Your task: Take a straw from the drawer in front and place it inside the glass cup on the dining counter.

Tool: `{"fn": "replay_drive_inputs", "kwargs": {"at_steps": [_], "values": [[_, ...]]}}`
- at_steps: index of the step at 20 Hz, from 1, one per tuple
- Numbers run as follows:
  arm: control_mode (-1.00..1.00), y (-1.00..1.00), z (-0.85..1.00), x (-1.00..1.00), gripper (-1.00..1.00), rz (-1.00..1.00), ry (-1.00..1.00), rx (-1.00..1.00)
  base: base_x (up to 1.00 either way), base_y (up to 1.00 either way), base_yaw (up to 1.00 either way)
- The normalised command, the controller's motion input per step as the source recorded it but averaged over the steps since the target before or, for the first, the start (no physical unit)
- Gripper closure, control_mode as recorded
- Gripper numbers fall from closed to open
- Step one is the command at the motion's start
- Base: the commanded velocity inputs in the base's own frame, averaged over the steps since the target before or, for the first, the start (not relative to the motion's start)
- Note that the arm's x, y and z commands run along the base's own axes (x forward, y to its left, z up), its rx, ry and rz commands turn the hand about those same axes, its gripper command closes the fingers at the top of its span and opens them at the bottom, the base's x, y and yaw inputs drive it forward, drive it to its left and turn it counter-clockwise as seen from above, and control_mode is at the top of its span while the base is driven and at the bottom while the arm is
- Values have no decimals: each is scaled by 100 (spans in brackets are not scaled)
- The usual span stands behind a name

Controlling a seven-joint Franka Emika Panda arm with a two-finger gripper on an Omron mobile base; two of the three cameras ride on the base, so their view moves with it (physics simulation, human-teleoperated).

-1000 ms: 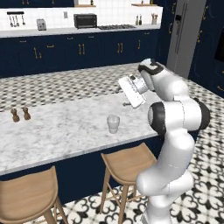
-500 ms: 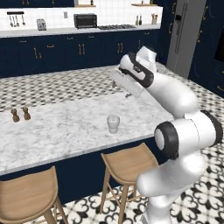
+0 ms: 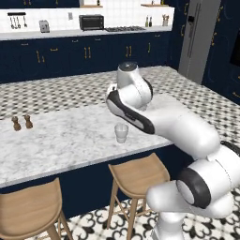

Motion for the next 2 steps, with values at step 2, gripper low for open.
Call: {"fn": "replay_drive_inputs", "kwargs": {"at_steps": [2], "values": [[-100, 17, -18, -70, -100, 4, 0, -32, 0, 0, 0]]}}
